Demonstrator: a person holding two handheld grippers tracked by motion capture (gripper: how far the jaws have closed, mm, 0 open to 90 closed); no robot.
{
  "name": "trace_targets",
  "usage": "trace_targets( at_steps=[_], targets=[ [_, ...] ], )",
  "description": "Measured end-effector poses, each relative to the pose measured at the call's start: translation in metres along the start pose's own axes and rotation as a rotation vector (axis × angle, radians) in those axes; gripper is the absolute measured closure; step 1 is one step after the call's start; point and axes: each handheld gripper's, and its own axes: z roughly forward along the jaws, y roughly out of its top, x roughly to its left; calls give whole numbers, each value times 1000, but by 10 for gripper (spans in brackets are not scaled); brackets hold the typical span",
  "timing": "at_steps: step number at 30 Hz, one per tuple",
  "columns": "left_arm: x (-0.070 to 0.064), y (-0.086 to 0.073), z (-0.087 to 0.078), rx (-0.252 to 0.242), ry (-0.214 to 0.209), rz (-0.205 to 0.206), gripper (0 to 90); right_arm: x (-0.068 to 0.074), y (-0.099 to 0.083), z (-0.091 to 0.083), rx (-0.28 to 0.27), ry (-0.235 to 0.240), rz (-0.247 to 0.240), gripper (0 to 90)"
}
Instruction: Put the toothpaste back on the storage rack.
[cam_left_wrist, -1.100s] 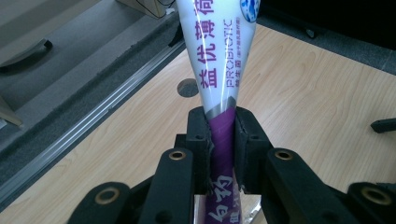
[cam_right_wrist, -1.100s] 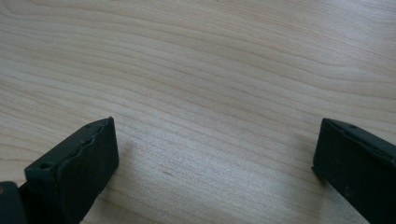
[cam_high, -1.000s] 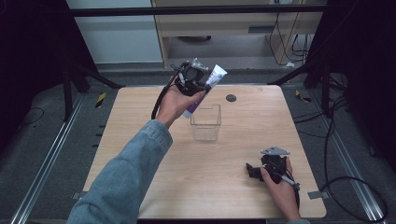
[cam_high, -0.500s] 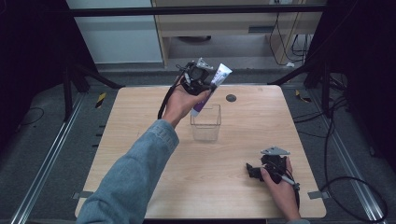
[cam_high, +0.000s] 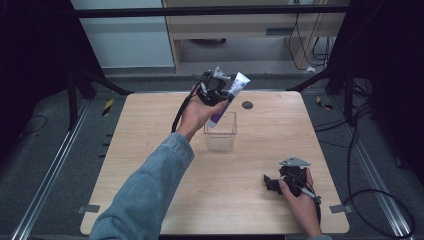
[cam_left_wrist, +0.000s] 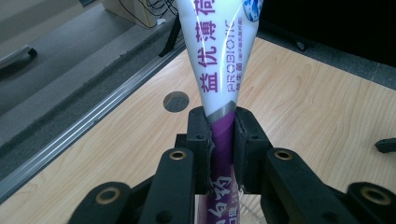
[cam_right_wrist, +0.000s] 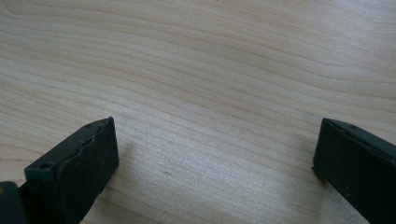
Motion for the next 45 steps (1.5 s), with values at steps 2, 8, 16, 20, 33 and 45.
trace_targets(
  at_steps=[2,8,16,20,33,45],
  targets=[
    [1,-4,3,-5,-12,2,781,0,0,0,1,-1,0,3],
    [2,-12,11,2,-20,-1,781,0,0,0,1,0,-2,3],
    [3,-20,22,5,-30,-18,781,0,0,0,-1,1,1,3],
    [3,-24,26,14,-30,-13,781,0,0,0,-1,1,2,3],
    [1,-37,37,25,-32,1,781,0,0,0,-2,0,0,3],
    [0,-49,45,47,-41,-11,781,0,0,0,-2,1,2,3]
  ],
)
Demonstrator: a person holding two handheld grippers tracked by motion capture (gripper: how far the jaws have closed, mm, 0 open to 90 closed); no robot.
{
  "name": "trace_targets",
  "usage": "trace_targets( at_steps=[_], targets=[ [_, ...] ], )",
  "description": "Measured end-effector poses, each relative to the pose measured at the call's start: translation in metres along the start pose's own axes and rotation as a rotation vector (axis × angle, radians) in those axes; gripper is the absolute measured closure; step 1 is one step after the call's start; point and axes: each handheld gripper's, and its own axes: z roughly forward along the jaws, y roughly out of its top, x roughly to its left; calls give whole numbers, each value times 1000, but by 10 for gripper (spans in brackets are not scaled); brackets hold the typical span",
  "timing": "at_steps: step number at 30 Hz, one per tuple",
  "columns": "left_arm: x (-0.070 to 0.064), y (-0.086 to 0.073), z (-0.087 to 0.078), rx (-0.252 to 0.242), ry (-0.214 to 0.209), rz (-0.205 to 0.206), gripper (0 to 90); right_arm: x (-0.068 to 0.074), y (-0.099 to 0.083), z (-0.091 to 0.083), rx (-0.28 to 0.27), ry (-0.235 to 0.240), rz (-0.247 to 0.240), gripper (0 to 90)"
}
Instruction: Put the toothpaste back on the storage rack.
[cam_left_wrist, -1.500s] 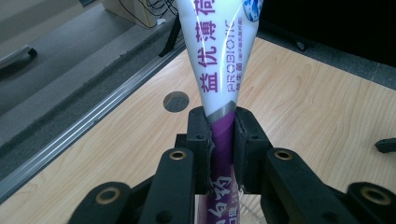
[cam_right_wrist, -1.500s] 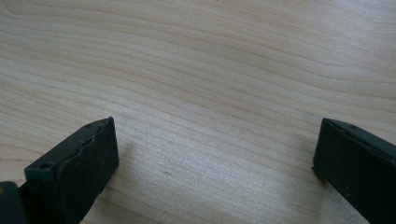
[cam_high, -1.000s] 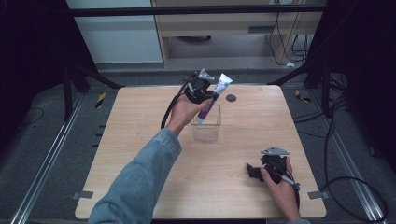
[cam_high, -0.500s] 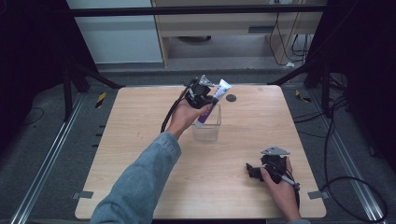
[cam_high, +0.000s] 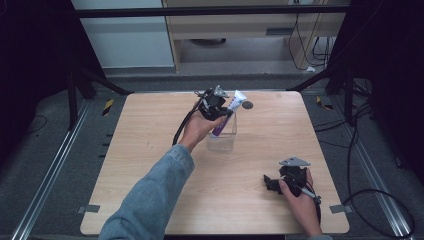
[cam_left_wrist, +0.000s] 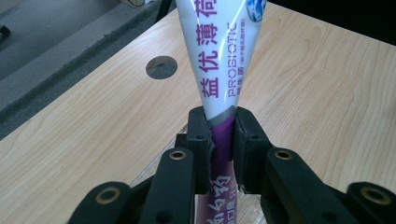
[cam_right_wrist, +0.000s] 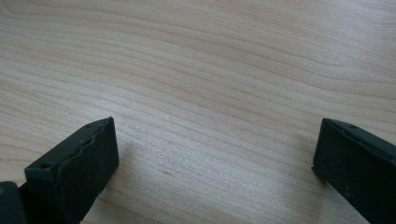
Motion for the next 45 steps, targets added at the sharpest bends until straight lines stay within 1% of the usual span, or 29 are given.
trace_targets(
  at_steps=[6,10,14,19,21,29,33,42,45],
  targets=[
    [-1,-2,2,1,-2,2,781,0,0,0,0,0,-2,3],
    [-2,-2,2,14,6,13,780,0,0,0,1,-1,0,3],
    [-3,-3,3,17,2,15,780,0,0,0,1,0,-1,3],
    [-5,-5,7,36,16,28,781,0,0,0,1,0,-1,3],
    [-5,-6,8,36,12,21,781,0,0,0,1,-1,0,3],
    [-3,-9,9,45,18,21,781,0,0,0,0,0,0,3],
    [-3,-8,9,39,21,14,782,0,0,0,0,1,0,3],
    [-4,-9,14,57,23,17,782,0,0,0,0,0,0,3],
    [-3,-9,16,62,28,9,782,0,0,0,0,1,0,3]
  ],
)
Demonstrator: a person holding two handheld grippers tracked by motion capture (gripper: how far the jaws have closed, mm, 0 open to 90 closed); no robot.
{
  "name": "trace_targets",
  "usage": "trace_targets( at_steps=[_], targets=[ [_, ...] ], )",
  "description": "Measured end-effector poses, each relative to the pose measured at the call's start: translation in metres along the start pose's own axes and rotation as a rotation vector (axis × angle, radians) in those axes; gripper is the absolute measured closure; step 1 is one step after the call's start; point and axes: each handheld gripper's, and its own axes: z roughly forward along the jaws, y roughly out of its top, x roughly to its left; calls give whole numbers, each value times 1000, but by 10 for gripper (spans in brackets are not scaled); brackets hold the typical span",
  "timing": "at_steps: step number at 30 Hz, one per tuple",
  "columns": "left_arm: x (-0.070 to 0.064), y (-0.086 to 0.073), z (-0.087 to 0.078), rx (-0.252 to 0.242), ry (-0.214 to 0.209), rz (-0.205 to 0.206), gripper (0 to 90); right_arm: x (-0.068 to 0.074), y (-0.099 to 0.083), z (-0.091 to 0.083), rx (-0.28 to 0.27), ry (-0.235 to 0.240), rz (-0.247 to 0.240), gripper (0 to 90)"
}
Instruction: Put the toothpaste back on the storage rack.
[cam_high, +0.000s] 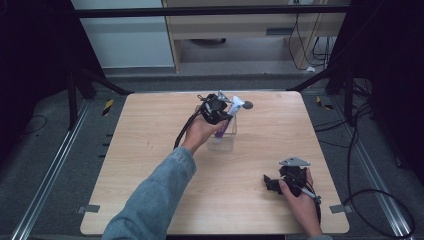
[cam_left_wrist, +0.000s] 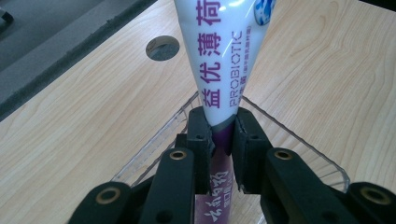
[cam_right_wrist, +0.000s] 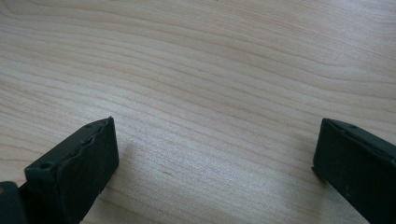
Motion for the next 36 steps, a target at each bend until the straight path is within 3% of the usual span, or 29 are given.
trace_targets(
  at_steps=[36],
  targets=[
    [-1,2,5,16,16,-9,777,0,0,0,-2,-1,-2,3]
  ],
)
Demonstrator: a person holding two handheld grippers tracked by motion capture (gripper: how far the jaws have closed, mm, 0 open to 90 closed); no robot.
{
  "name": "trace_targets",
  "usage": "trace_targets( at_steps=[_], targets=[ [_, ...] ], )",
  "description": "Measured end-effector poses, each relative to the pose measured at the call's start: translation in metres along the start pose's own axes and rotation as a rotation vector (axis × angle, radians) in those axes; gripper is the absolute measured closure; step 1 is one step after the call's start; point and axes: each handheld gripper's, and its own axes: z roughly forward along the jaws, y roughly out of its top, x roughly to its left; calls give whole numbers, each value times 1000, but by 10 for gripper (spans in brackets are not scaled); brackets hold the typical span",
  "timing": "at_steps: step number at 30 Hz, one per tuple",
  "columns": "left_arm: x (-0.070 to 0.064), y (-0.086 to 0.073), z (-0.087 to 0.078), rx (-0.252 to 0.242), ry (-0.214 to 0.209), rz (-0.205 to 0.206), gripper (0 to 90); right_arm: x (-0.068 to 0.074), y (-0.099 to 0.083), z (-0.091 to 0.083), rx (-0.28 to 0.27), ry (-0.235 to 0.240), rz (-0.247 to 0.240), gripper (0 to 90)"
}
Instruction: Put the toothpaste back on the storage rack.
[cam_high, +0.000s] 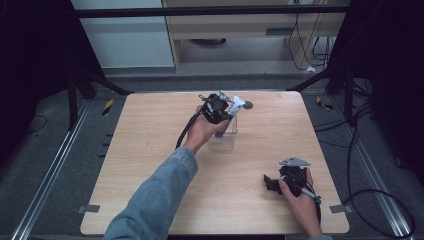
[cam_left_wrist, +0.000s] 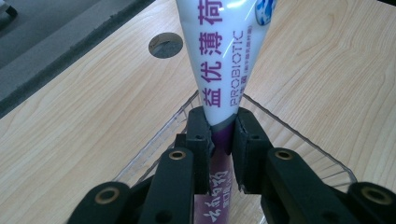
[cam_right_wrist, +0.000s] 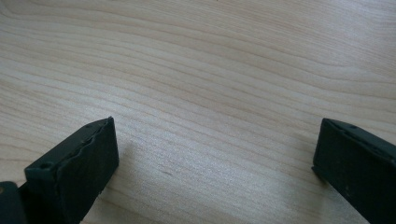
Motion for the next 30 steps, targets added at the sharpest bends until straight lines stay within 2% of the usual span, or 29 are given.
trace_targets(
  at_steps=[18,30],
  targets=[
    [0,-2,0,-12,-4,-10,768,0,0,0,0,0,0,3],
    [-3,-1,-6,-31,27,15,694,0,0,0,2,0,2,3]
  ],
)
